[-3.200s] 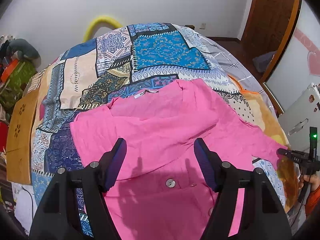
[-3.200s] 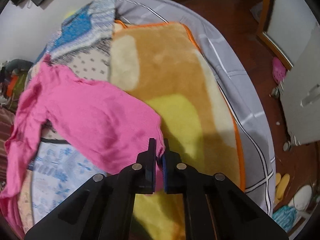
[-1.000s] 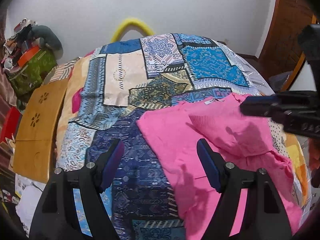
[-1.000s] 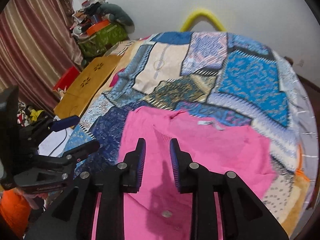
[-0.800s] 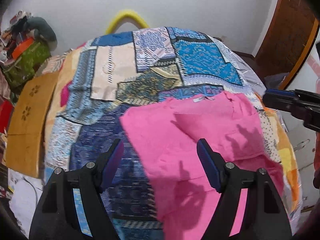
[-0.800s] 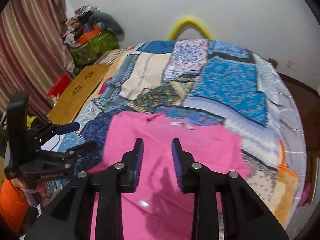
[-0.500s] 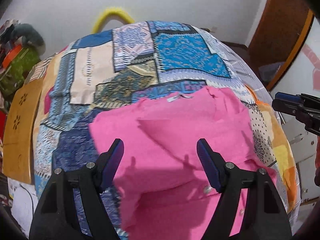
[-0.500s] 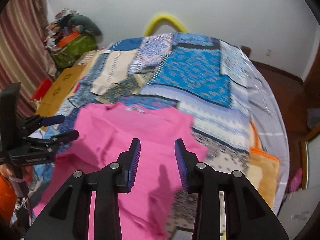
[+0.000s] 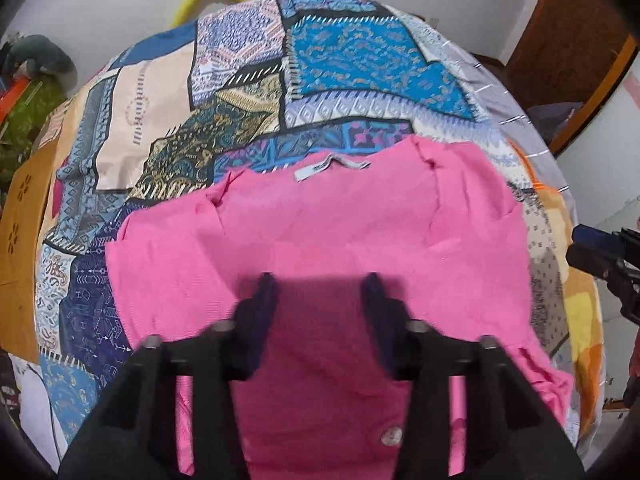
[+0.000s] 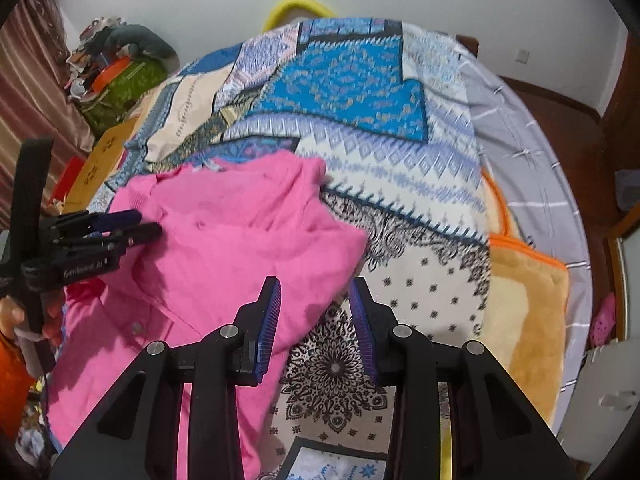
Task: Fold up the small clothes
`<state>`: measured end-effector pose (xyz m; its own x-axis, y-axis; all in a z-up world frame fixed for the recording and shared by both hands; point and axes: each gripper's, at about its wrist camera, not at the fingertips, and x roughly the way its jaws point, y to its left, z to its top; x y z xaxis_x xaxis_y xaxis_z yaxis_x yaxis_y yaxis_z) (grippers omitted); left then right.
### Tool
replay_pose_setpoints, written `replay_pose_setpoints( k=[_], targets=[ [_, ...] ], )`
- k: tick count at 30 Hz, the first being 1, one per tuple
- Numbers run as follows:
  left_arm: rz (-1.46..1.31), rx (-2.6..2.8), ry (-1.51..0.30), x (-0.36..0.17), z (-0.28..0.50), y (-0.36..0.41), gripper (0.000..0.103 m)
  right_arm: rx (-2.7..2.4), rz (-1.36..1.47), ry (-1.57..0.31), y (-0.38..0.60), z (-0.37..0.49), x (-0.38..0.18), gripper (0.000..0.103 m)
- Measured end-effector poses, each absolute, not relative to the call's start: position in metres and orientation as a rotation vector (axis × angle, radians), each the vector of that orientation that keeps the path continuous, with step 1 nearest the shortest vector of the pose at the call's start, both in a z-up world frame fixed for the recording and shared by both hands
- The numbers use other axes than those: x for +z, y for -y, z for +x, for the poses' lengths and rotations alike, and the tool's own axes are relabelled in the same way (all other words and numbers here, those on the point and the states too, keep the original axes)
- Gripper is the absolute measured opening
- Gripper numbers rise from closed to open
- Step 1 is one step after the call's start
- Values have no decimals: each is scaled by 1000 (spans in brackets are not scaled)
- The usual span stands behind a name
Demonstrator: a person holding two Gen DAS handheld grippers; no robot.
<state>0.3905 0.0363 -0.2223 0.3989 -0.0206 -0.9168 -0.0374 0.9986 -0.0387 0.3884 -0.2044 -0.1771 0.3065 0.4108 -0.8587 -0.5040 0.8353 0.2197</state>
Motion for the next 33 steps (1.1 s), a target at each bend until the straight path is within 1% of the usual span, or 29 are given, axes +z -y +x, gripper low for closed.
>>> replay_pose_setpoints(
  k=[2, 3, 9, 14, 20, 22, 23, 24, 25, 27, 28, 30, 31, 32, 33],
  targets=[
    [-54, 12, -1162, -225, 389, -40, 17, 613, -97, -1117, 203, 388, -184, 32],
    [-51, 14, -1157, -224, 388, -42, 14, 616, -96, -1124, 202, 388, -187, 32],
    [-86, 10, -1128, -211, 369, -64, 13, 633, -76, -1138, 202, 382, -194, 32],
    [-130, -2, -1145, -208, 349, -83, 13, 637, -64, -1140, 203, 373, -190, 32],
    [-75, 50, -1164, -211, 326, -95, 13, 636, -66, -1124, 204, 357, -177, 32],
    [-77, 60, -1166, -208, 320, -100, 13, 636, -70, -1114, 204, 351, -171, 36],
    [-81, 68, -1163, -205, 315, -103, 16, 634, -74, -1108, 205, 347, -168, 42],
    [-84, 72, -1157, -202, 311, -106, 19, 631, -78, -1099, 205, 343, -164, 46],
    [-88, 76, -1148, -198, 307, -108, 21, 629, -84, -1089, 206, 339, -161, 47],
    [-85, 87, -1123, -188, 297, -112, 37, 626, -95, -1079, 207, 329, -154, 47],
    [-81, 92, -1112, -184, 294, -113, 41, 622, -98, -1078, 209, 325, -152, 47],
    [-69, 101, -1079, -173, 283, -115, 55, 614, -102, -1075, 212, 318, -147, 48],
    [-64, 104, -1067, -169, 279, -116, 57, 609, -102, -1074, 213, 315, -146, 48],
    [-59, 106, -1057, -165, 274, -117, 61, 604, -102, -1072, 214, 312, -144, 51],
    [-51, 109, -1046, -160, 268, -118, 64, 598, -101, -1069, 217, 307, -143, 57]
  ],
)
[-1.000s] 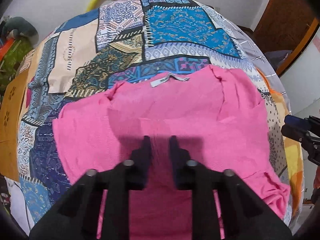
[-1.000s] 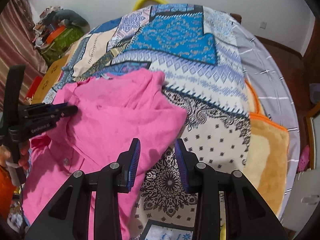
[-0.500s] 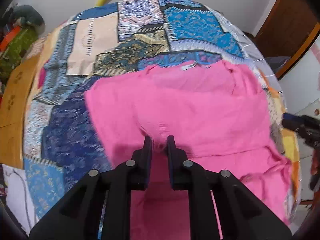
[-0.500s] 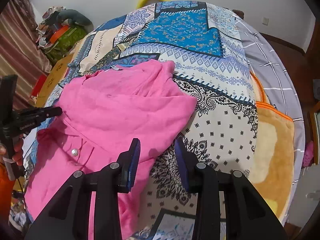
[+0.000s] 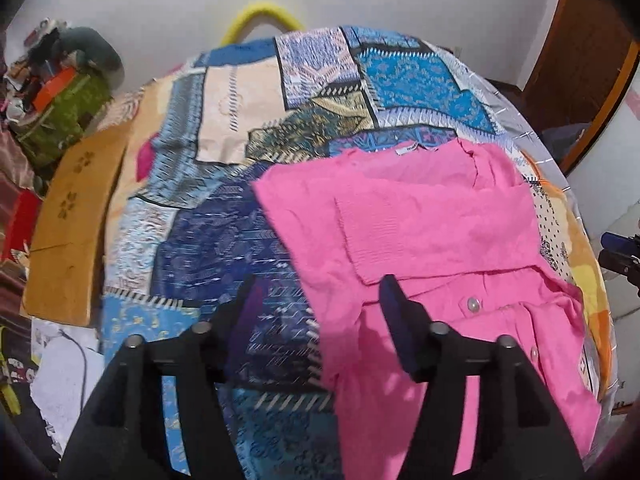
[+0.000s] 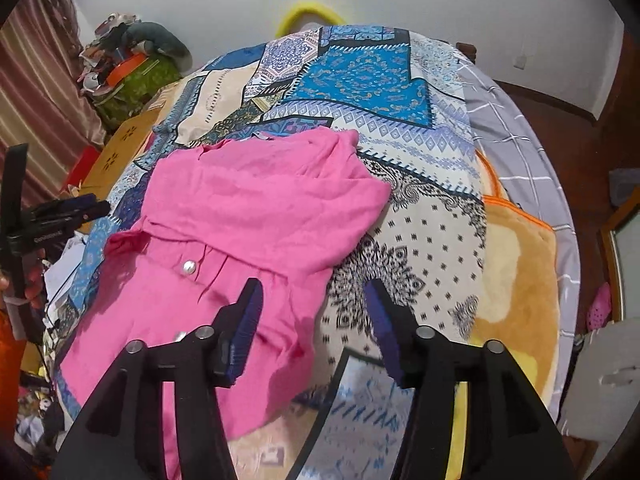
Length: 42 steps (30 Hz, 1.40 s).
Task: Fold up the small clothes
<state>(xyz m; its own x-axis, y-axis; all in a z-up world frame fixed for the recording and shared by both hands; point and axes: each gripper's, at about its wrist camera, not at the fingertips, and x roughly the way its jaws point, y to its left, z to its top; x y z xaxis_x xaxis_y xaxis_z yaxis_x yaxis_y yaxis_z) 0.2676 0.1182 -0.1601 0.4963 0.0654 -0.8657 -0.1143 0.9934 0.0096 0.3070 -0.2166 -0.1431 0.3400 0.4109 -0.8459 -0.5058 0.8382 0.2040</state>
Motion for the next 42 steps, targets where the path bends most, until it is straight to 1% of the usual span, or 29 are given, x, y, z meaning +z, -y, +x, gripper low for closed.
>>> replay_pose_setpoints(
  k=[2, 3, 8, 19, 20, 22, 24, 25, 26, 27, 28, 29, 30, 31, 32, 33, 35, 42],
  targets=[
    [-44, 111, -1040, -157, 260, -119, 69, 591, -93, -1063, 219, 299, -141, 63],
    [-42, 110, -1040, -156, 256, -120, 71, 591, -87, -1063, 220, 295, -141, 63],
    [-42, 103, -1061, -166, 235, -122, 71, 597, -56, -1092, 221, 276, -150, 63],
    [-65, 56, -1177, -217, 204, -113, 71, 623, 16, -1180, 214, 248, -199, 63],
    [-73, 47, -1185, -220, 203, -112, 71, 625, 26, -1183, 215, 247, -201, 61],
    [-84, 35, -1187, -222, 201, -110, 71, 630, 54, -1185, 216, 247, -205, 54],
    [-96, 20, -1182, -221, 200, -108, 70, 633, 70, -1185, 216, 249, -207, 42],
    [-104, 9, -1179, -221, 199, -106, 69, 635, 73, -1178, 215, 249, -207, 39],
    [-112, -1, -1177, -221, 198, -105, 64, 639, 74, -1174, 215, 249, -206, 32],
    [-118, -15, -1177, -221, 198, -102, 57, 646, 74, -1169, 214, 250, -206, 21],
    [-121, -24, -1177, -221, 198, -101, 53, 649, 73, -1164, 213, 250, -205, 17],
    [-124, -41, -1174, -220, 198, -99, 43, 653, 71, -1159, 213, 250, -205, 9],
    [-121, -53, -1168, -219, 198, -97, 31, 659, 68, -1149, 213, 250, -204, 8],
    [-110, -58, -1162, -218, 198, -94, 23, 662, 64, -1137, 213, 250, -203, 8],
    [-91, -57, -1157, -218, 198, -92, 10, 663, 58, -1123, 213, 250, -201, 6],
    [-68, -51, -1151, -218, 199, -90, 8, 660, 50, -1108, 213, 250, -200, 5],
    [-21, -29, -1133, -217, 200, -86, 6, 647, 36, -1080, 216, 252, -195, 4],
    [9, 29, -1119, -222, 212, -95, 6, 579, 4, -1018, 236, 269, -175, 3]
  ],
)
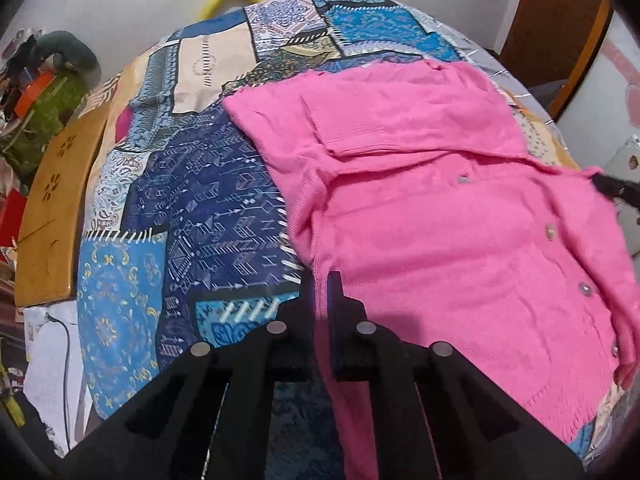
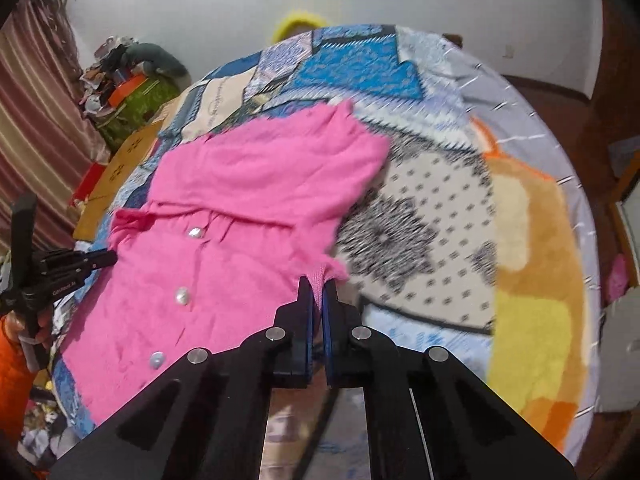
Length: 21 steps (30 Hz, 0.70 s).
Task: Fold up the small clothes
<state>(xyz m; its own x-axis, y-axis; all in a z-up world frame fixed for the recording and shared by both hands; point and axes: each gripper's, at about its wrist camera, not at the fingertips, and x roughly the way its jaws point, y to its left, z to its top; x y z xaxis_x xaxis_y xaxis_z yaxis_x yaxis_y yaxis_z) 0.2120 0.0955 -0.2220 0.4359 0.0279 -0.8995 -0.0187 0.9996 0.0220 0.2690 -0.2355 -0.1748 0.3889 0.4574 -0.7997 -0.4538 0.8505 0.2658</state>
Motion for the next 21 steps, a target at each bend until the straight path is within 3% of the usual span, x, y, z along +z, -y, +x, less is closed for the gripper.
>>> replay_pose_setpoints(
  k=[6, 14, 16, 19, 21],
  targets=[
    [5, 84, -1155, -239, 227, -105, 6, 483, -19, -992, 254, 286, -172, 3],
    [0, 73, -1170, -239, 230, -105, 6, 540, 42, -1090, 257, 277, -180, 4],
    [-8, 61, -1177, -237, 228, -105, 6, 565, 64, -1106, 253, 271, -179, 8],
    [-25, 47, -1177, -231, 222, -105, 14, 593, 83, -1127, 246, 263, -179, 32],
    [-35, 41, -1173, -226, 217, -106, 28, 610, 67, -1133, 239, 255, -181, 39]
  ],
)
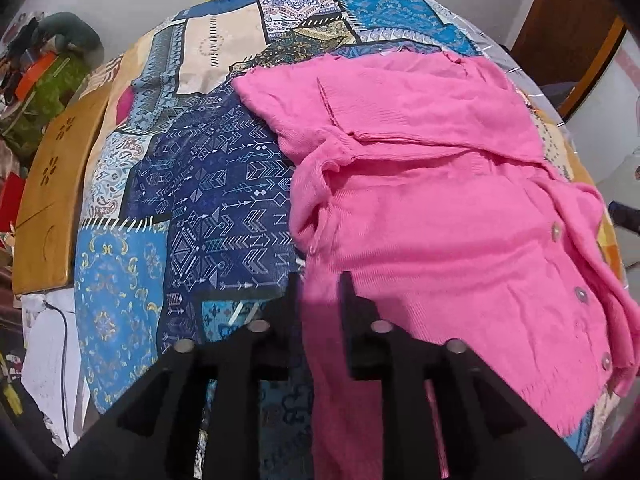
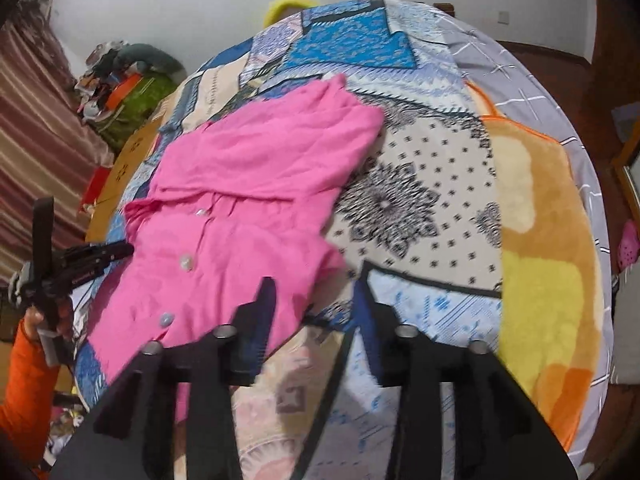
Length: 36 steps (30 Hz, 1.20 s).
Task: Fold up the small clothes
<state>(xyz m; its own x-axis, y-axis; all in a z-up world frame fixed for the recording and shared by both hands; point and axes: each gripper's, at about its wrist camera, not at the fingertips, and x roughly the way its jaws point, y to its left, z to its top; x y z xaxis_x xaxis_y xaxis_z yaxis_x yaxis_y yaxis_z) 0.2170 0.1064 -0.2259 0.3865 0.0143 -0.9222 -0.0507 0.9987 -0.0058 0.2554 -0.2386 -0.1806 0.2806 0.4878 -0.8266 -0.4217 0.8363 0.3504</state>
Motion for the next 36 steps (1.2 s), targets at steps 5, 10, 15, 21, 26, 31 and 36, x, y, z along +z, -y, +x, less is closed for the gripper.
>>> replay_pose_setpoints(
  k=[5, 10, 15, 21, 26, 31, 36],
  targets=[
    [-49, 19, -1139, -210, 201, -109, 53, 675, 97, -1197, 223, 239, -191, 44],
    [-51, -2, -1152, -208, 189, -109, 57, 692, 77, -1220, 208, 230, -203, 47],
    [-86, -27, -1200, -223, 181, -108, 57, 718, 98, -1190, 197, 230, -206, 39],
    [-132, -22, -1186, -225, 177, -111, 57, 739, 76, -1163, 193, 229, -207, 8],
    [-103, -16, -1174, -226, 176, -106, 57, 695, 23, -1123, 204, 230, -203, 3],
    [-119, -15, -1178, -229, 178, -109, 57, 595, -17, -1113, 229, 244, -207, 3],
    [-136, -11, -1181, -231, 180, -110, 58, 481, -42, -1128, 253, 254, -219, 2]
  ],
)
